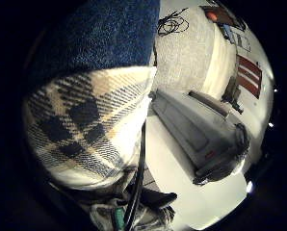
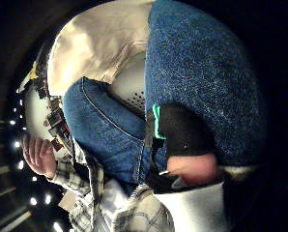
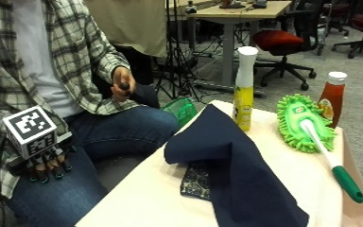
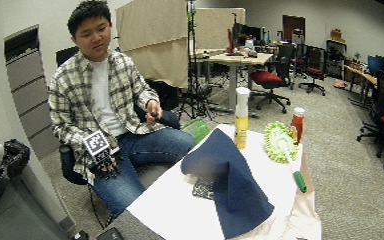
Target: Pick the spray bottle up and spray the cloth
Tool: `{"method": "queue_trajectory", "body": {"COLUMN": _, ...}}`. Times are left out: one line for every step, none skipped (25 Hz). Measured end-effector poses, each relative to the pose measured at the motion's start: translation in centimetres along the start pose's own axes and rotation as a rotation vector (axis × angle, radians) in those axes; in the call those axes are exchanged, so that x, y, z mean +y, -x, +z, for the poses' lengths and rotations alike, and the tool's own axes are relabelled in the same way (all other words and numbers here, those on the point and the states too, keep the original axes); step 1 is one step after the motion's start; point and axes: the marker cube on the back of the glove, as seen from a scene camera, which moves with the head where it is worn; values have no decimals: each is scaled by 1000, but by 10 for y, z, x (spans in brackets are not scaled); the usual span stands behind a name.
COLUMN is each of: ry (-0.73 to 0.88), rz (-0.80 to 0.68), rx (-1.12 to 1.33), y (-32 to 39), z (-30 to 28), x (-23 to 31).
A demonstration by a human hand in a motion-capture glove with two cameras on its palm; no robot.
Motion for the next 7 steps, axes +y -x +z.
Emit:
{"method": "queue_trajectory", "body": {"ry": 1, "rz": 1, "rx": 4, "y": 0, "z": 0, "x": 0}}
{"method": "queue_trajectory", "body": {"ry": 1, "rz": 2, "rx": 9, "y": 0, "z": 0, "x": -1}}
{"method": "queue_trajectory", "body": {"ry": 1, "rz": 2, "rx": 14, "y": 0, "z": 0, "x": -1}}
{"method": "queue_trajectory", "body": {"ry": 1, "rz": 3, "rx": 17, "y": 0, "z": 0, "x": -1}}
{"method": "queue_trajectory", "body": {"ry": 2, "rz": 2, "rx": 19, "y": 0, "z": 0, "x": -1}}
{"method": "queue_trajectory", "body": {"ry": 4, "rz": 2, "rx": 20, "y": 1, "z": 0, "x": -1}}
{"method": "queue_trajectory", "body": {"ry": 5, "rz": 2, "rx": 20, "y": 1, "z": 0, "x": -1}}
